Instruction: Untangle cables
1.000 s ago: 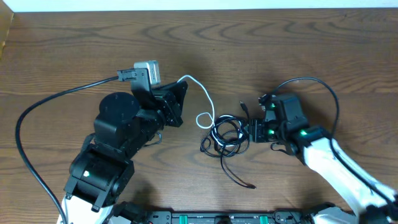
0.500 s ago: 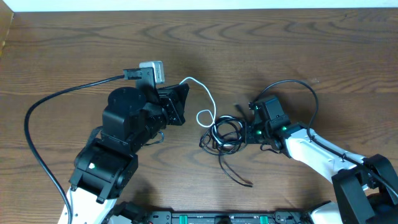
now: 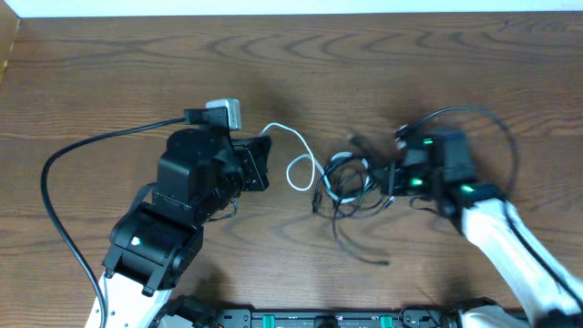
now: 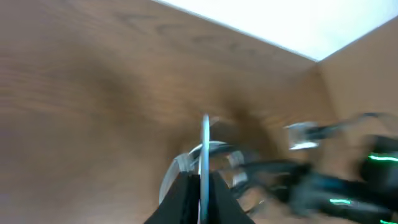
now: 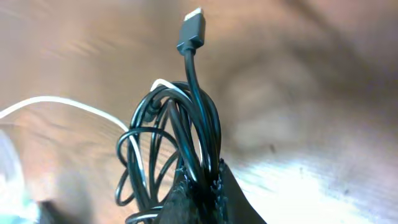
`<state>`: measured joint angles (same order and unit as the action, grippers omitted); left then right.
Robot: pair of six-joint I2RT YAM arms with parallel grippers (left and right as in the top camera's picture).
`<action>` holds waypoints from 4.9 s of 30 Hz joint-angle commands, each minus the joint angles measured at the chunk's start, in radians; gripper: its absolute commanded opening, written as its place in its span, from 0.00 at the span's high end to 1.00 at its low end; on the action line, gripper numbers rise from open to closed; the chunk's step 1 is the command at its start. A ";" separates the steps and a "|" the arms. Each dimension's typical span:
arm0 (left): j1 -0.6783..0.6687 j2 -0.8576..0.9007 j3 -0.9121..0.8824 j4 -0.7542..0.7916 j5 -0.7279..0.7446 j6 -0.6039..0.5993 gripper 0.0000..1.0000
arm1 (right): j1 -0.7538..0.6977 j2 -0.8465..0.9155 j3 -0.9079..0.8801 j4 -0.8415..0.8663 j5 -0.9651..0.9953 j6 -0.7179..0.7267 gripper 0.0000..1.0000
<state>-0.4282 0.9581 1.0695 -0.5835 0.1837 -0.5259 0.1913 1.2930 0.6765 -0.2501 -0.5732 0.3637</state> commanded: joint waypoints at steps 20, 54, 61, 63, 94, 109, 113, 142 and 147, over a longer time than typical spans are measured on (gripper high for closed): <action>0.002 0.005 0.014 -0.099 0.069 0.275 0.01 | -0.193 -0.587 0.012 -0.172 0.019 0.116 0.99; -0.132 0.235 -0.015 -0.124 0.357 -0.034 0.06 | -0.193 -0.338 0.012 -0.311 -0.389 0.698 0.98; -0.187 0.293 -0.015 -0.161 0.359 -0.038 0.63 | -0.193 -0.338 0.011 -0.307 -0.368 0.698 0.99; -0.187 0.304 -0.015 -0.164 0.359 -0.054 0.80 | -0.194 -0.338 0.011 -0.298 -0.368 0.698 0.99; 0.315 -0.039 0.003 -0.315 0.006 0.167 0.92 | -0.195 -0.338 0.011 -0.430 0.269 0.577 0.99; 0.375 -0.024 0.001 -0.286 0.196 0.107 0.61 | -0.194 -0.338 0.012 -0.404 0.121 0.438 0.99; 0.375 0.019 0.001 -0.290 0.371 0.168 0.40 | -0.194 -0.338 0.012 -0.204 -0.180 0.187 0.99; 0.153 0.126 0.001 -0.203 0.762 0.773 0.35 | -0.119 -0.338 0.011 0.036 -0.976 -0.259 0.99; 0.066 0.128 0.001 -0.196 0.673 0.772 0.39 | -0.094 -0.338 0.011 0.075 -0.986 -0.211 0.99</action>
<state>-0.3237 1.0847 1.0664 -0.7837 0.9398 0.2234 0.0799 0.9600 0.6758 -0.1947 -1.5097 0.1005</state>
